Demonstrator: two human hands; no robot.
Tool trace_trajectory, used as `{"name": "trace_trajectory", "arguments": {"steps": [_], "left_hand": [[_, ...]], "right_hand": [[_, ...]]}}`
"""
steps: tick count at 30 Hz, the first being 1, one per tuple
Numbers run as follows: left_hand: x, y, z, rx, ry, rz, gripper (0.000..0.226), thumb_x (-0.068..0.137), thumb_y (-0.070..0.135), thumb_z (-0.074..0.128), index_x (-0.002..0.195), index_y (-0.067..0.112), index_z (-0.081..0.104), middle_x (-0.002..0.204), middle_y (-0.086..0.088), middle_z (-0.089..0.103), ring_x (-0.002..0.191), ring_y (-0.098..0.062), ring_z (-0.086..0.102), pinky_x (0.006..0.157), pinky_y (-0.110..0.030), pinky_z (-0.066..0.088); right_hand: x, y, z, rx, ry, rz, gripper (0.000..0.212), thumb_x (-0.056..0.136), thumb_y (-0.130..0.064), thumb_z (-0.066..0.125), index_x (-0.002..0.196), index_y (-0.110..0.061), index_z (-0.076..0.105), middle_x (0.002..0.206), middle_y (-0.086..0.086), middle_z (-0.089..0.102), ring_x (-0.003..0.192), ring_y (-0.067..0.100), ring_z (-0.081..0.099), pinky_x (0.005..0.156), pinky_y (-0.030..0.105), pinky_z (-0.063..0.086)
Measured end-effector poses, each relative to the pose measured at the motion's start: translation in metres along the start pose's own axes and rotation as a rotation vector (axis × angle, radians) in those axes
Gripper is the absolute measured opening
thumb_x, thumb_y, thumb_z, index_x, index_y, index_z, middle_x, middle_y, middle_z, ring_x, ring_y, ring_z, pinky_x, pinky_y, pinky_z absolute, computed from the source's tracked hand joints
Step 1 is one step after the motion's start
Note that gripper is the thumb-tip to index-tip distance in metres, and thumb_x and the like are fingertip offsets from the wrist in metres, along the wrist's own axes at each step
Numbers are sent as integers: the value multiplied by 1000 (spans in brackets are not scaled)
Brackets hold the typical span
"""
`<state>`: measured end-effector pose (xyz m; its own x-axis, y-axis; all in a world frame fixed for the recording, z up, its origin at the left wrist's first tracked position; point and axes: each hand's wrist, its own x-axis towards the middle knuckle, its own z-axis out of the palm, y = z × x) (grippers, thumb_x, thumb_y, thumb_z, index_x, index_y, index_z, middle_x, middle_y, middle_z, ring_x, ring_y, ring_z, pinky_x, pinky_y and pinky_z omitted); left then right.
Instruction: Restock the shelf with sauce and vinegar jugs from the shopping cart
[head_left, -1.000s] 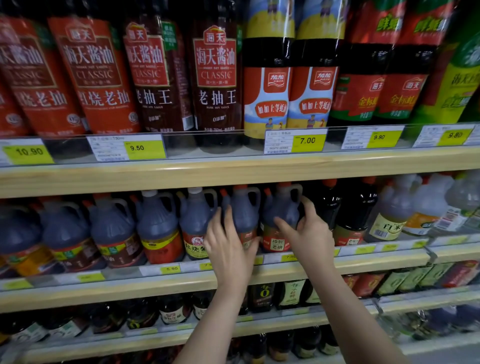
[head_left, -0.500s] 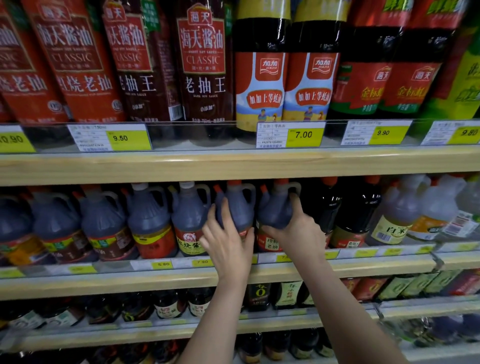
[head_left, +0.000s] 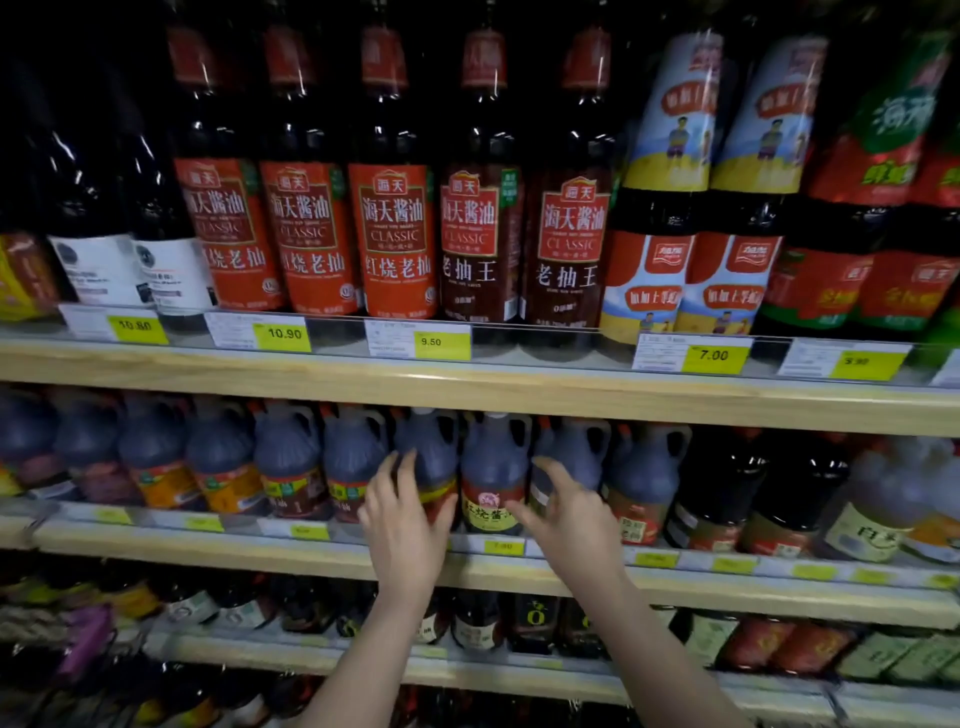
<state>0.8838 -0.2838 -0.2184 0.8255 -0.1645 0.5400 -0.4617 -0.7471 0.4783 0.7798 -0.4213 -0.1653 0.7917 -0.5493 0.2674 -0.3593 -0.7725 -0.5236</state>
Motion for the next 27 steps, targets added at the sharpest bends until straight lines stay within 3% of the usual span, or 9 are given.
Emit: {"name": "trace_trajectory", "arguments": {"steps": [4,6,11,15,22,27], "left_hand": [[15,-19,7,55,-57,40,84,65,37,81,134,14,39,129,-18,50,114,-37,49,86,-46,45],[19,-19,12,116,-66,47,92,62,40,81,138,16,36,130,-18,49,111,-36,49,83,-44,44],[19,-16,19,143,-47,-14,90,63,47,78,137,17,38,115,-13,55,95,-30,51,70,-38,39],[15,-17,23,89,-23,-26,84,62,44,80,130,14,42,111,-11,57,94,-28,50,71,-38,39],[18,-20,12,73,-98,-20,82,62,44,80,129,14,45,112,-9,58,94,-28,53,71,-38,42],[24,-27,-18,-41,-129,31,75,69,44,76,129,12,47,124,-9,57,107,-29,54,79,-40,47]], "right_hand": [[23,-29,32,-19,-26,81,85,76,-56,63,145,-27,23,110,9,68,102,33,63,71,35,49],[33,-37,41,-55,-38,165,93,74,-56,65,146,-21,18,113,11,67,104,34,62,68,33,45],[44,-41,50,-151,14,216,73,75,-55,63,130,-13,38,102,11,70,94,33,66,62,31,40],[40,-38,47,-167,46,191,70,73,-57,65,123,-13,44,99,9,71,92,32,67,60,31,38],[40,-46,43,-245,-52,188,80,77,-60,60,136,-14,31,108,11,67,98,32,65,69,35,47],[33,-62,23,-116,-90,162,80,80,-51,63,141,-14,27,112,14,66,102,36,62,73,38,48]]}}
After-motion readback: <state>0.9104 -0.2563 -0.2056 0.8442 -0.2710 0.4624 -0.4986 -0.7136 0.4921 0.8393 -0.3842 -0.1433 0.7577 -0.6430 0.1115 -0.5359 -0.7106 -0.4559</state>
